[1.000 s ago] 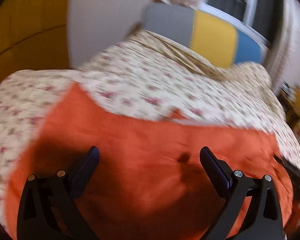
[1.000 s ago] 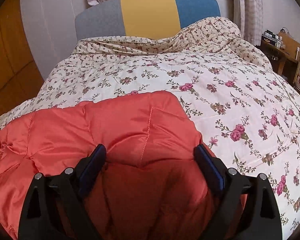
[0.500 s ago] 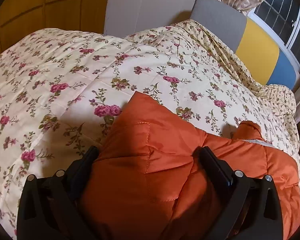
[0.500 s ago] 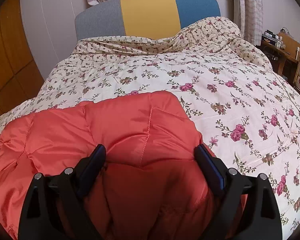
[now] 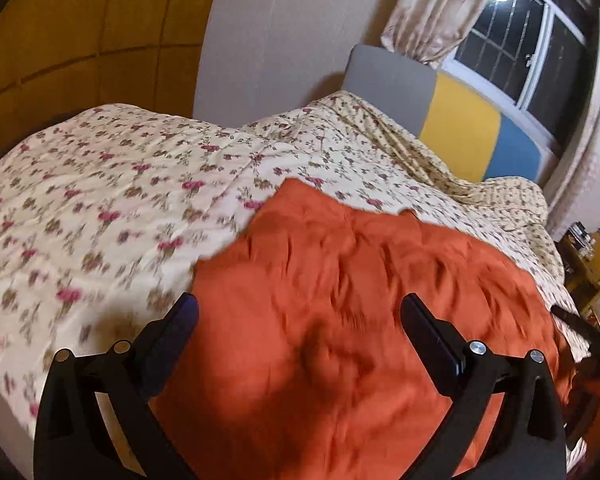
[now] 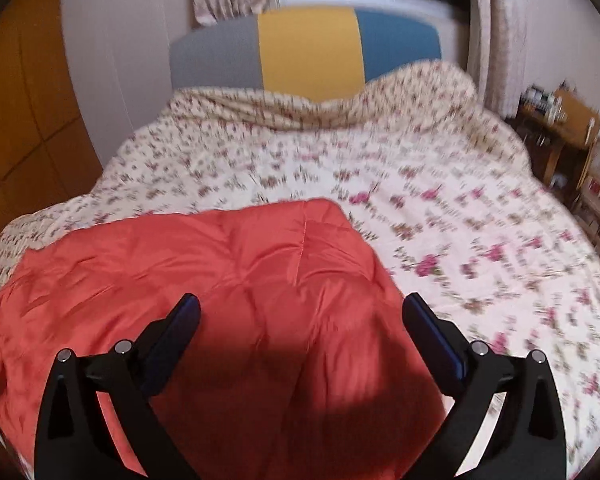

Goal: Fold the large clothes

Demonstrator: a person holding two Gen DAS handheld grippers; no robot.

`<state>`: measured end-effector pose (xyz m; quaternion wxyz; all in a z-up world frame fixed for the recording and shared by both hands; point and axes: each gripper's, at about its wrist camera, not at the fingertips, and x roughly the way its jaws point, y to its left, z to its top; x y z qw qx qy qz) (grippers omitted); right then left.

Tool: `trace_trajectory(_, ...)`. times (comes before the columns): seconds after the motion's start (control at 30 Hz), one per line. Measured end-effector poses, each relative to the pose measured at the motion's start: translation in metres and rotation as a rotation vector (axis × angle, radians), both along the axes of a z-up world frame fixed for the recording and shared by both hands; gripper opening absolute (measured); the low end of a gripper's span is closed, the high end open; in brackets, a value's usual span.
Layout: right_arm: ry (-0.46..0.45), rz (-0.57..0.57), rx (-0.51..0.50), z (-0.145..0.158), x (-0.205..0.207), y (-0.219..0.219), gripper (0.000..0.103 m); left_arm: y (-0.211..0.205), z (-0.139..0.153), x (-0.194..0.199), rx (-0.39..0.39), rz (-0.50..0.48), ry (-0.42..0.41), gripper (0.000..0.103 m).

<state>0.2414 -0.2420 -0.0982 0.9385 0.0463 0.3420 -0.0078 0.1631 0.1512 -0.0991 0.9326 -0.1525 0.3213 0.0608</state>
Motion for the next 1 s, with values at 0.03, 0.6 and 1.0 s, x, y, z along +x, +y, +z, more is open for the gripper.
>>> trace_trajectory(0.03, -0.010, 0.007, -0.012, 0.003, -0.012, 0.005, 0.101, -0.003, -0.002, -0.011, 0.007, 0.006, -0.006, 0.100)
trace_trajectory(0.6, -0.080, 0.166, 0.081, -0.007, -0.131, 0.064, 0.059, -0.012, -0.047, -0.082, -0.130, 0.009, 0.052, 0.100)
trace_trajectory(1.0, 0.045, 0.289, 0.163, -0.027, -0.089, 0.112, 0.017, -0.006, -0.056, -0.086, -0.246, 0.066, 0.051, 0.100)
